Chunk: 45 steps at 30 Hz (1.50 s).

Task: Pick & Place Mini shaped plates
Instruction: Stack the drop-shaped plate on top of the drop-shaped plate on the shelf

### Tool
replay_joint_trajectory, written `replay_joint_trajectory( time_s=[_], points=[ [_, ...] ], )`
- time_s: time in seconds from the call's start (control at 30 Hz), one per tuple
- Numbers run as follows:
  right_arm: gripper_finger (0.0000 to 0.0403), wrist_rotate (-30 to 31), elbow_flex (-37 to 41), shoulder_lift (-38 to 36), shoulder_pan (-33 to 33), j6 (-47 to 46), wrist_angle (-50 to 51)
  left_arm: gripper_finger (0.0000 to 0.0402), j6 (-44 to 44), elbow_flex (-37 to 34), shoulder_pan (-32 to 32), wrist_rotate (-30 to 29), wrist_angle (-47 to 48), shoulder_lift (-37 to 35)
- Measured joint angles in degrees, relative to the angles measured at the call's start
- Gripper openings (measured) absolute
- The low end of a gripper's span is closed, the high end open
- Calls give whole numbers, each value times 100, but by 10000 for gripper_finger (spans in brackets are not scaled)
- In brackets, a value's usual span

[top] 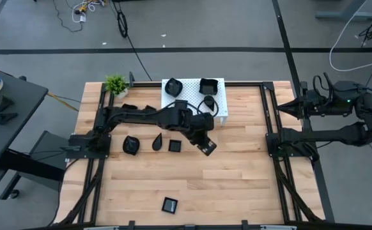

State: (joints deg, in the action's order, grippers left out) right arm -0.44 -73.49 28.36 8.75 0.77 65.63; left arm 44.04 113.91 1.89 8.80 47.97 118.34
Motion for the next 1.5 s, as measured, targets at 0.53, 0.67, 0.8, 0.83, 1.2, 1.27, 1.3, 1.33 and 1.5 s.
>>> replay_joint_trajectory(
  time_s=[0.53, 0.67, 0.8, 0.83, 1.2, 1.27, 1.3, 1.33, 1.5],
  points=[
    [20, 0, 0, 0, 0, 0, -1, 46, -1028, 4, -732, -73, 783, -114],
    [20, 0, 1, 0, 0, -1, 0, 10, -1299, 4, -973, -172, 700, -114],
    [20, 1, 0, 0, -2, -1, -1, 6, -1523, 4, -1137, -256, 643, -114],
    [20, 1, 0, 0, 0, -1, -1, 6, -1594, 4, -1169, -273, 644, -113],
    [20, 1, 0, 2, -1, 0, 0, 2, -1915, 4, -1335, -298, 429, 74],
    [20, 1, 0, 1, 0, 0, 1, 2, -1920, 2, -1355, -370, 297, 81],
    [20, 0, 0, 2, -2, -1, 1, 2, -1923, 4, -1375, -405, 218, 81],
    [20, 0, 0, 1, -2, 0, 0, 2, -1926, 5, -1400, -402, 164, 86],
    [20, 1, 0, 2, -1, -1, 1, 1, -1956, 1, -1467, -446, 99, 170]
  ],
)
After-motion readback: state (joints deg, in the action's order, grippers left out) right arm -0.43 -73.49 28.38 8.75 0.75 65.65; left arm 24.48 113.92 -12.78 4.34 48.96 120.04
